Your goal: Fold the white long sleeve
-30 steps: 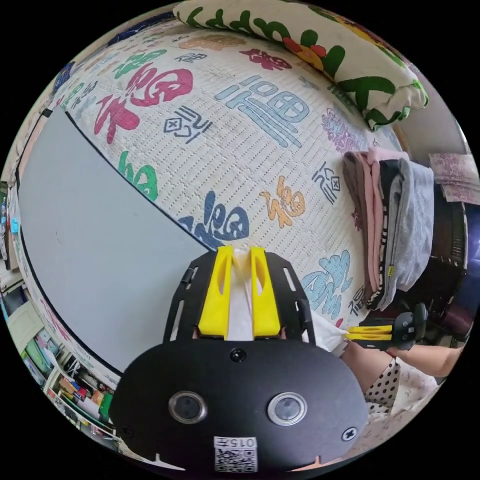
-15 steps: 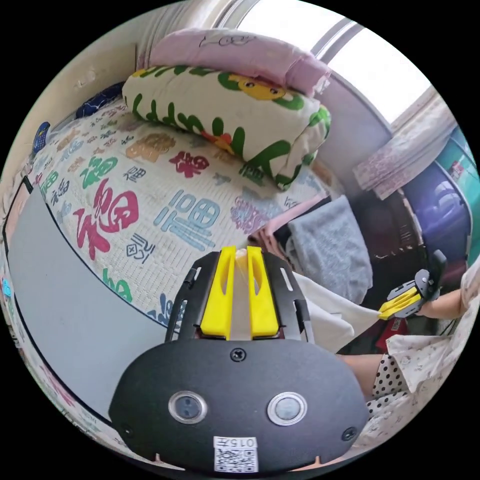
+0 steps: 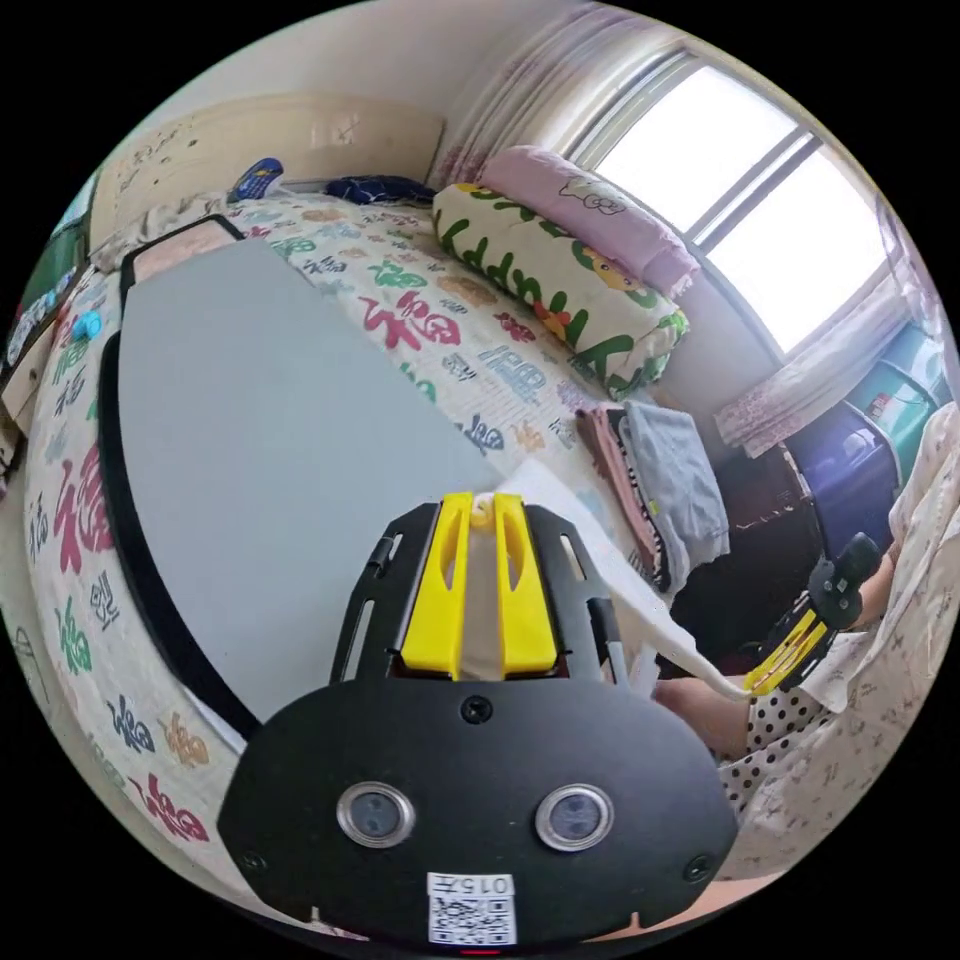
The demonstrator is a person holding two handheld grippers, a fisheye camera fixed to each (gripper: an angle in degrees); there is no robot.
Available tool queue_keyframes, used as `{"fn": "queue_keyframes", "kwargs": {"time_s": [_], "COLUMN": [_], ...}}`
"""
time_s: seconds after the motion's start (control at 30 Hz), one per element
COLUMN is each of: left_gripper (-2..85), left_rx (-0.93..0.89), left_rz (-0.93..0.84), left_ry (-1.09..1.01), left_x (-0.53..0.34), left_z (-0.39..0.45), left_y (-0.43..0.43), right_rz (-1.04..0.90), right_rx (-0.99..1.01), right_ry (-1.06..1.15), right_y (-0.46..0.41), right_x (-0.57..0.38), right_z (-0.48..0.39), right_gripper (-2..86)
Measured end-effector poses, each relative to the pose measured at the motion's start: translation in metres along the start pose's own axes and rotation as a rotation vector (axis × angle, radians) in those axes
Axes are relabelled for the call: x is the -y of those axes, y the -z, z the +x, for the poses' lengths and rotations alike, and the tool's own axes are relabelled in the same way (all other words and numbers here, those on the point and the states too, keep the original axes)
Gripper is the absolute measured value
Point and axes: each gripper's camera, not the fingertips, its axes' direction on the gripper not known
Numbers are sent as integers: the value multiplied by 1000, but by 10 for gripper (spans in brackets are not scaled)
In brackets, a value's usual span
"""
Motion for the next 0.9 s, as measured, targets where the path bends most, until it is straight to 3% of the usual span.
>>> {"fn": "queue_keyframes", "kwargs": {"time_s": [0.2, 0.37, 0.53, 0.63, 0.73, 0.9], "left_gripper": [31, 8, 109, 121, 111, 106], "left_rx": [33, 190, -35, -112, -32, 75], "left_rz": [-61, -95, 66, 121, 13, -79], "left_ry": [117, 193, 358, 377, 392, 369], "left_x": [-105, -155, -185, -192, -191, -195], "left_z": [-72, -93, -116, -114, -110, -104], "left_y": [-69, -96, -96, -123, -169, -209], "right_rz": [-226, -383, -382, -390, -385, -241], "right_rx": [-49, -161, -154, -158, -106, 232], "right_ry": [35, 19, -27, -27, -41, -48], "right_y": [-89, -122, -111, -103, -90, -26], "right_x": [36, 60, 79, 88, 101, 113], "right_z": [-16, -20, -24, -28, -27, -18], "right_gripper": [3, 5, 7, 12, 25, 48]}}
